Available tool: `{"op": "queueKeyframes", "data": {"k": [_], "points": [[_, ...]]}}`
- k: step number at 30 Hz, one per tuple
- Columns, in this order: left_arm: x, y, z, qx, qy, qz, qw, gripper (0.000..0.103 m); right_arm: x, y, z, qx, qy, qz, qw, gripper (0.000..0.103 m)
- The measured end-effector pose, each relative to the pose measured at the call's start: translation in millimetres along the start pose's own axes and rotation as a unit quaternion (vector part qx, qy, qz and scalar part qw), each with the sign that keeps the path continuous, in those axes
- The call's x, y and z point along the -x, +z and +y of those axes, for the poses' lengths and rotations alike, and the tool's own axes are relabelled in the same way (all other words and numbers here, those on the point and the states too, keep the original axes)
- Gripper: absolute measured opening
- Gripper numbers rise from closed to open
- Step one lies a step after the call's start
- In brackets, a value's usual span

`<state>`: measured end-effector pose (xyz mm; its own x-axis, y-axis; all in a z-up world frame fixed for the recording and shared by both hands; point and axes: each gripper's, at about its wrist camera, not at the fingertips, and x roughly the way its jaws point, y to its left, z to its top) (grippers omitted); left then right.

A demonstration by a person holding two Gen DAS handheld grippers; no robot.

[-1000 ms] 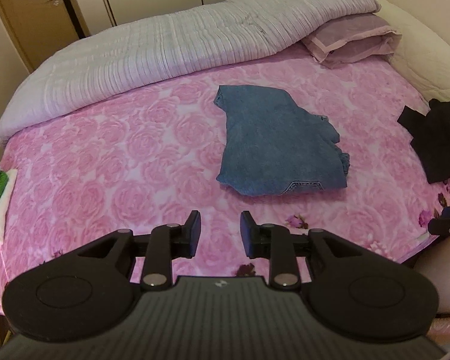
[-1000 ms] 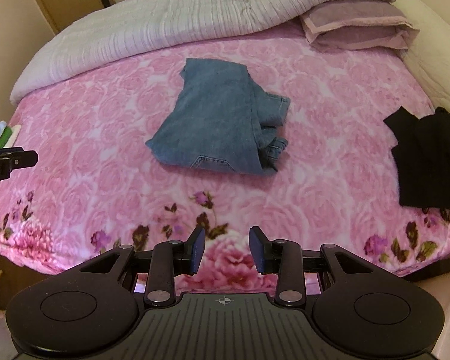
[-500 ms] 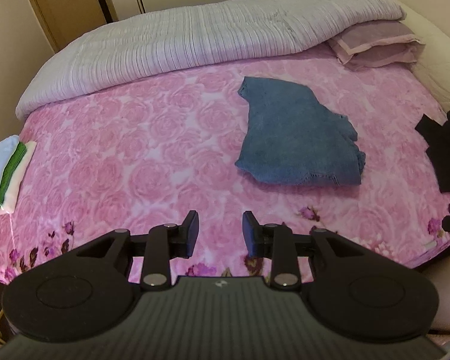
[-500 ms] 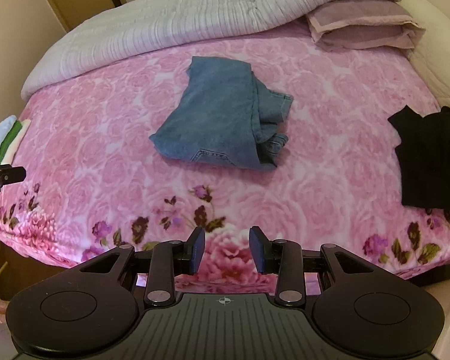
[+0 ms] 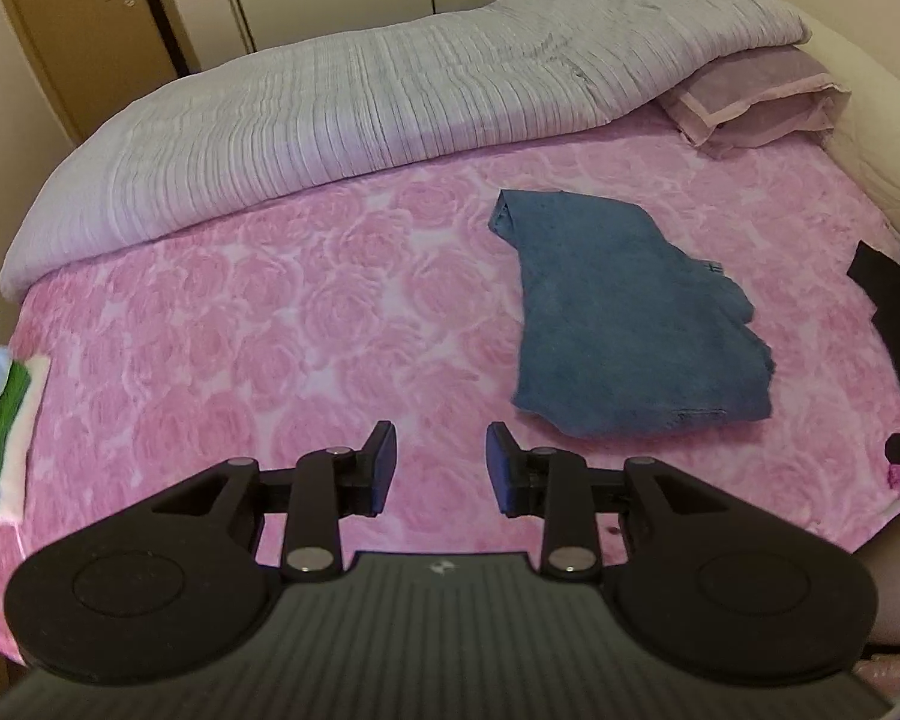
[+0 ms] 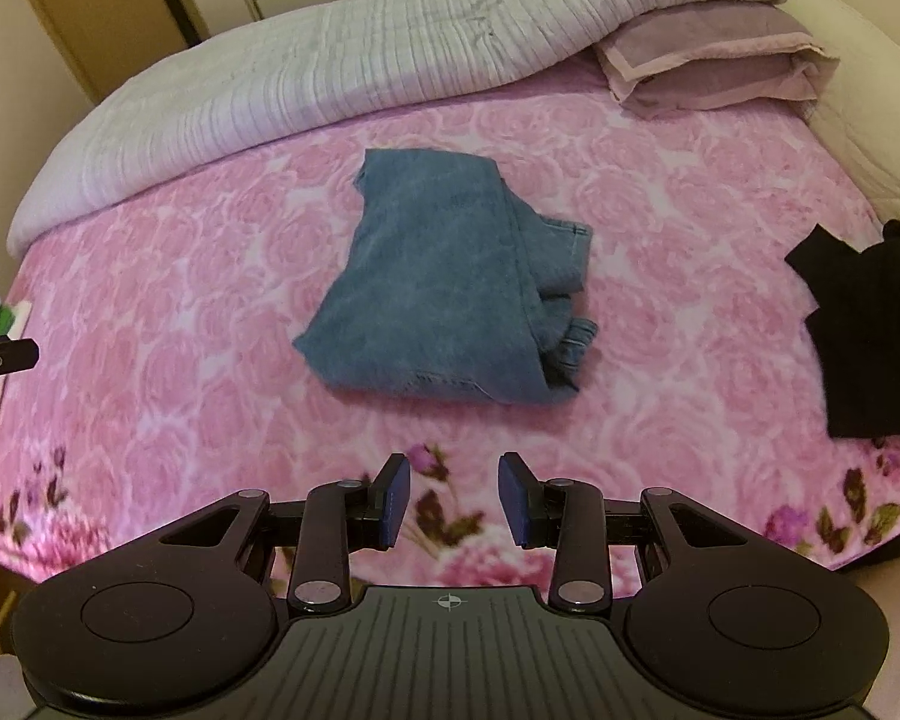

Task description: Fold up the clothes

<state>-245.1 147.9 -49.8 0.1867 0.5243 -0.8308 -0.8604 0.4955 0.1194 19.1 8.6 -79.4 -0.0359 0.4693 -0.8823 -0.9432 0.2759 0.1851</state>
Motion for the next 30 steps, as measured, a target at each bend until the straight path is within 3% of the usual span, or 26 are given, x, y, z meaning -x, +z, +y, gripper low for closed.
{"op": "queueKeyframes", "data": {"k": [7,13,21,30], "points": [[-49,24,26,-0.032,-0.027,0.018,0.9990,0.029,-30,8,23,-0.045,-0.025,0.017,0.999,0.037],[-86,31,27,-0.042,-0.053,0.045,0.9967,0.029,-56,-10,-7,-0.139,-0.056,0.043,0.988,0.037],[-129,47,5,-0.047,-0.074,0.074,0.9934,0.030,-88,-27,-81,-0.298,-0.053,0.046,0.952,0.037],[-169,80,-49,-0.043,-0.079,0.092,0.9918,0.032,-139,-33,-142,-0.415,0.020,0.029,0.909,0.037]]}}
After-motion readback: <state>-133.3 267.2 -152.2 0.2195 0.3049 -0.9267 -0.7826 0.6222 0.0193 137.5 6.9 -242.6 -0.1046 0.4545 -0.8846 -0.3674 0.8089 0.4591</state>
